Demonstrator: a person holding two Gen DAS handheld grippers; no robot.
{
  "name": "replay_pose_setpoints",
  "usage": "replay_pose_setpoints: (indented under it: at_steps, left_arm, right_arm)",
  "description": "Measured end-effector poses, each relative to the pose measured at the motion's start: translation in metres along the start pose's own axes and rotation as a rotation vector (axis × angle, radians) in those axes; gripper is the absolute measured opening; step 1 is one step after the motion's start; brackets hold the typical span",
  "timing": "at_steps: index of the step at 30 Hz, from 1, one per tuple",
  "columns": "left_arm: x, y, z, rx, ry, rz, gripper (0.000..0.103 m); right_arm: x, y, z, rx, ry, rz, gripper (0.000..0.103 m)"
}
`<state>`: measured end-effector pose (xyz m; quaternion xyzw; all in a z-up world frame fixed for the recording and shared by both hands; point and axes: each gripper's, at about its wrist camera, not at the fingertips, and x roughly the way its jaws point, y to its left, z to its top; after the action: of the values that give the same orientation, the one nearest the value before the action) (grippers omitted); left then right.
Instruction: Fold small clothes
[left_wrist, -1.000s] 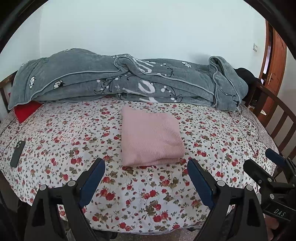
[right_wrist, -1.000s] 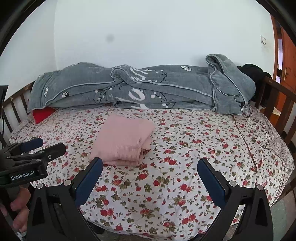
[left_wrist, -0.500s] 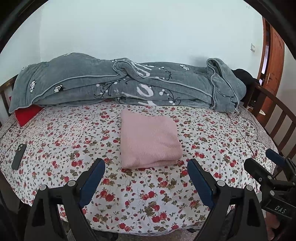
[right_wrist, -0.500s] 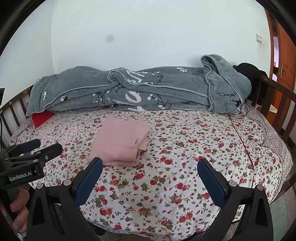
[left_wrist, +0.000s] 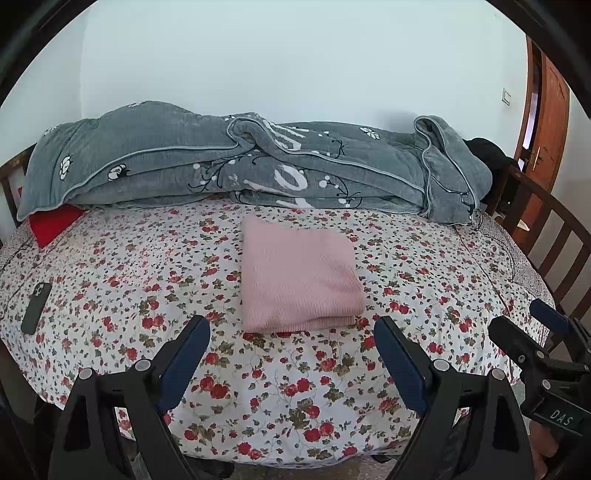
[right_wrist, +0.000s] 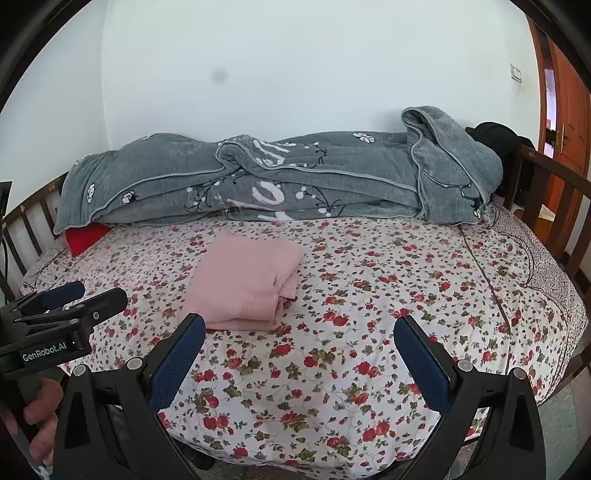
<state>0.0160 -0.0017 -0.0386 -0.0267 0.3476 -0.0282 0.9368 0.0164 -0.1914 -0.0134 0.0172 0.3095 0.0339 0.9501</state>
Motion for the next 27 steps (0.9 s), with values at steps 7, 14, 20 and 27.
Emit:
replay_pose_setpoints:
  at_steps: [7, 14, 20, 27]
  left_arm:
    - [-0.0005, 0.0000, -0.0005, -0.002, 0.000, -0.002, 0.090]
    - [-0.0007, 0.0001, -0.0009, -0.001, -0.001, -0.001, 0.090]
    - [0.0003, 0.0014, -0.0025, -0.002, 0.002, -0.005, 0.090]
    - [-0.0001, 0.0011, -0.0017, -0.002, 0.001, -0.005, 0.090]
  right_arm:
    - [0.0007, -0.0010, -0.0032, 0.006, 0.005, -0.003, 0.100]
    - [0.0002, -0.0025, -0.0040, 0.012, 0.004, -0.002, 0.100]
    - [0.0009, -0.0027, -0.0050, 0.015, 0.008, 0.000, 0.100]
    - [0.0005, -0.0019, -0.0063, 0.021, 0.006, 0.001, 0.100]
